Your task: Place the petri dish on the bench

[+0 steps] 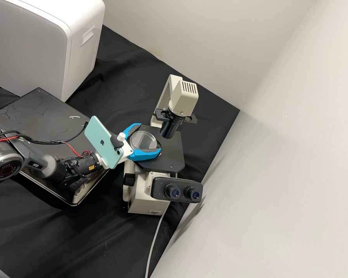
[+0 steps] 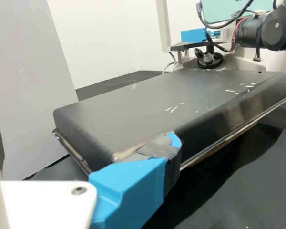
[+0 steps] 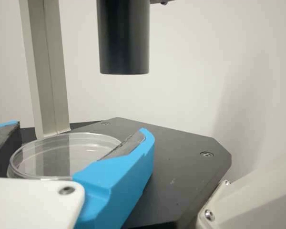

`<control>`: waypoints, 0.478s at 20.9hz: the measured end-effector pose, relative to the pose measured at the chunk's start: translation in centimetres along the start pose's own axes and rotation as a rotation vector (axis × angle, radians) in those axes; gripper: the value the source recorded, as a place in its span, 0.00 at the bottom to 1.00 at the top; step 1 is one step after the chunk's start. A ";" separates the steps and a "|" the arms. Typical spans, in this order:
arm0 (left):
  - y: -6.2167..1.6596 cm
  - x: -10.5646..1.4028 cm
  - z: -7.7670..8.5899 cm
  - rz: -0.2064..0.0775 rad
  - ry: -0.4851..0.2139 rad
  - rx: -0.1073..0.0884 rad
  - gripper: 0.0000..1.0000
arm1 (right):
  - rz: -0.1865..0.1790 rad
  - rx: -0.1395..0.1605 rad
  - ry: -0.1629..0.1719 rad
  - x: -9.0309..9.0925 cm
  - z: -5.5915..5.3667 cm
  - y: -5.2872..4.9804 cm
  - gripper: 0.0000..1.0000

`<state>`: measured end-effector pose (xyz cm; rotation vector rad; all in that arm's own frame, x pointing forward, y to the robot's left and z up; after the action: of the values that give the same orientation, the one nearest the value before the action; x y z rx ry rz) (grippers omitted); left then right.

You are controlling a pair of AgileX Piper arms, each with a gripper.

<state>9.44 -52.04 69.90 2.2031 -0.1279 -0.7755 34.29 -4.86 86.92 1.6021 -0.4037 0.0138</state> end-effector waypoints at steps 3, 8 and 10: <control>0.00 0.0 0.0 0.000 0.000 0.000 1.00 | 0.000 0.005 0.011 -0.2 -0.3 0.3 0.00; -0.07 0.0 0.0 -0.004 0.001 0.003 1.00 | -0.020 0.041 0.022 -1.9 -0.7 0.7 0.00; -0.07 0.0 0.0 -0.004 0.001 0.003 1.00 | -0.024 0.054 0.030 -2.6 -1.0 0.9 0.00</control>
<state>9.44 -52.01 69.83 2.2074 -0.1251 -0.7770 31.86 -3.23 87.18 1.6583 -0.3635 0.0310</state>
